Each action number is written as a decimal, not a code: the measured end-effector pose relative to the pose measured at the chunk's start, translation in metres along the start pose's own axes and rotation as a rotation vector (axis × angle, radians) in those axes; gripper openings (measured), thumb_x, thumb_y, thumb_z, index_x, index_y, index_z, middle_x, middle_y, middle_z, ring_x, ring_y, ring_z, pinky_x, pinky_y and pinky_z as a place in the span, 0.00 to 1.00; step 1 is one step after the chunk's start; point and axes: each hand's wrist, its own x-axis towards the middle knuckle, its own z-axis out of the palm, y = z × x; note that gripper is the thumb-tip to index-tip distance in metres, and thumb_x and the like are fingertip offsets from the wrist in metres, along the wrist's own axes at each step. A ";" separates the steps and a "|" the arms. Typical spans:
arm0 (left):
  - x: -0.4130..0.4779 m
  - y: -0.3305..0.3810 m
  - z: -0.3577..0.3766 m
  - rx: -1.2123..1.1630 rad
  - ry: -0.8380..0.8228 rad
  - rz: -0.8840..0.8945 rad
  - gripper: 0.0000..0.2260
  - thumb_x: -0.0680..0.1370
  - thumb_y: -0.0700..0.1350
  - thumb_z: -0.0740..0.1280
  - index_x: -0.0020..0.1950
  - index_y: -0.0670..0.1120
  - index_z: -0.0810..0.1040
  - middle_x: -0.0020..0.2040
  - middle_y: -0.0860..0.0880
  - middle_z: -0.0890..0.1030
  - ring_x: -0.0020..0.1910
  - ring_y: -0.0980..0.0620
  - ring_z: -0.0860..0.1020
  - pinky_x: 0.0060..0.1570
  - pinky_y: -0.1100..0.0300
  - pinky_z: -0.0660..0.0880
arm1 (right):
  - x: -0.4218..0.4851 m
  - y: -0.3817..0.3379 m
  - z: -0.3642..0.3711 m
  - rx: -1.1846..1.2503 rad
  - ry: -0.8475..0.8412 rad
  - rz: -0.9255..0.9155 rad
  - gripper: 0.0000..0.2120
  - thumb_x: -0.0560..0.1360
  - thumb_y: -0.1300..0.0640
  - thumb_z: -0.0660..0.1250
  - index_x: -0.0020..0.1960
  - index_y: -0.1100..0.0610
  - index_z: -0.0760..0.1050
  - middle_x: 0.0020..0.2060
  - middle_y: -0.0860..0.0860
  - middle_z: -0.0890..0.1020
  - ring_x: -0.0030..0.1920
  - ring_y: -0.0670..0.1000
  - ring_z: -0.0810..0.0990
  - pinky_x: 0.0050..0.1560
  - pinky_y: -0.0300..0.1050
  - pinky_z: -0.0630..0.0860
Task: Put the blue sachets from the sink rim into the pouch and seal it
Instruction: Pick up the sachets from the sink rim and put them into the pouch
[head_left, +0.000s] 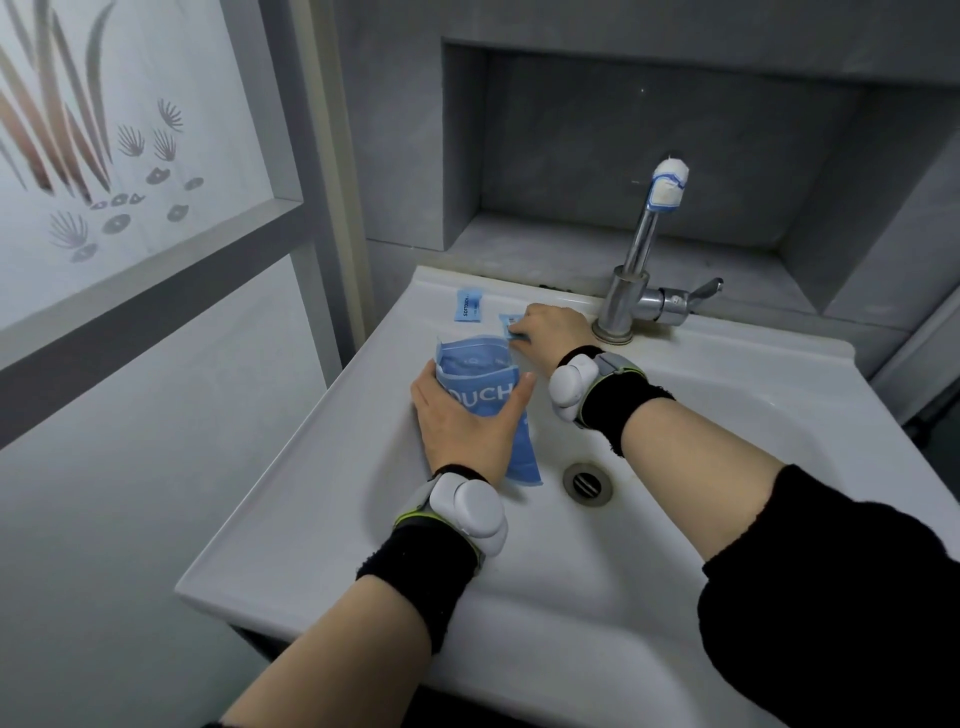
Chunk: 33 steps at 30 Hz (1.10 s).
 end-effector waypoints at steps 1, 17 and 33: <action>0.000 0.000 0.000 0.001 0.000 -0.003 0.46 0.59 0.67 0.74 0.69 0.49 0.61 0.60 0.52 0.67 0.62 0.52 0.69 0.65 0.50 0.70 | -0.003 0.001 0.000 0.000 0.009 -0.001 0.14 0.80 0.51 0.58 0.56 0.56 0.79 0.56 0.56 0.77 0.54 0.59 0.77 0.44 0.46 0.67; -0.009 0.006 0.000 0.022 -0.156 0.166 0.36 0.59 0.64 0.76 0.59 0.56 0.62 0.54 0.55 0.68 0.54 0.57 0.69 0.57 0.59 0.69 | -0.114 0.018 -0.018 0.771 0.429 0.482 0.09 0.74 0.52 0.69 0.45 0.57 0.84 0.37 0.54 0.85 0.41 0.55 0.83 0.45 0.51 0.79; -0.013 0.001 0.004 0.161 -0.362 0.283 0.45 0.56 0.70 0.73 0.67 0.54 0.61 0.57 0.59 0.66 0.55 0.63 0.67 0.51 0.73 0.64 | -0.177 0.006 -0.011 1.188 0.514 0.768 0.12 0.73 0.53 0.71 0.31 0.48 0.81 0.30 0.43 0.83 0.36 0.46 0.80 0.43 0.44 0.77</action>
